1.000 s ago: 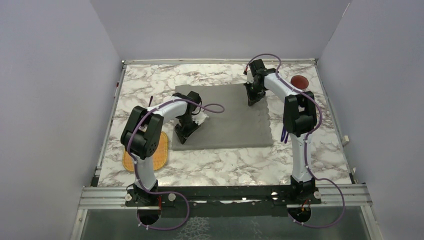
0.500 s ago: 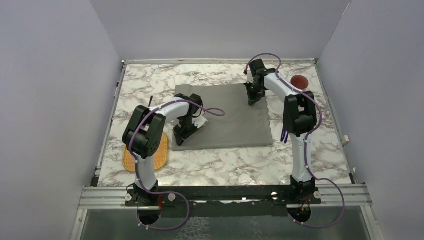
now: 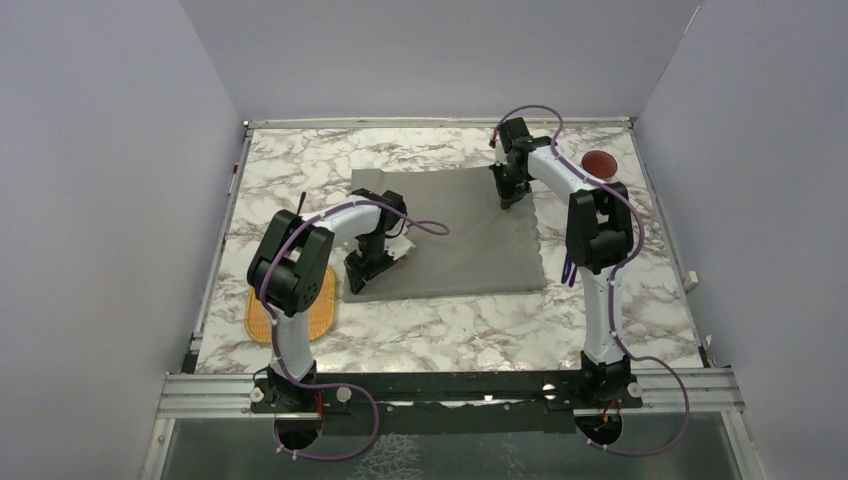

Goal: Set the dinner table for one person

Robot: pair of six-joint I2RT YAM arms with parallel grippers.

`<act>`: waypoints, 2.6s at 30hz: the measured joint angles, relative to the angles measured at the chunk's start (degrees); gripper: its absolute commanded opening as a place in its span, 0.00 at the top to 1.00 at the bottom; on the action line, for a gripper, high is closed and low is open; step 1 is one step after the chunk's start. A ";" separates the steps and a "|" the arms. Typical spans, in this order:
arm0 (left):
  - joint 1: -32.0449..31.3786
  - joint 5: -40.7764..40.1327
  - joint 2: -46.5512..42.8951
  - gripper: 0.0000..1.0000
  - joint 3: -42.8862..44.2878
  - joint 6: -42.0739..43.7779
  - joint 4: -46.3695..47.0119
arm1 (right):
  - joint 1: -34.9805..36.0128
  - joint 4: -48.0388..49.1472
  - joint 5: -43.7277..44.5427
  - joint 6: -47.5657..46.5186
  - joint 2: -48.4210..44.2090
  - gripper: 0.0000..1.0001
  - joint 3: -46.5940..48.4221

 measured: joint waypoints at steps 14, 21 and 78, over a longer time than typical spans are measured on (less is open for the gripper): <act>-0.61 -1.25 0.92 1.00 0.24 0.00 -1.55 | -0.39 3.45 -0.20 -1.07 -2.16 0.99 -3.15; -0.59 -2.78 3.10 1.00 -1.27 0.00 -6.49 | -1.73 3.41 -6.21 -2.49 -3.32 0.99 -3.45; -2.21 -3.58 6.51 1.00 8.68 -3.96 -5.05 | 1.84 6.56 -6.58 -2.10 2.08 0.99 1.77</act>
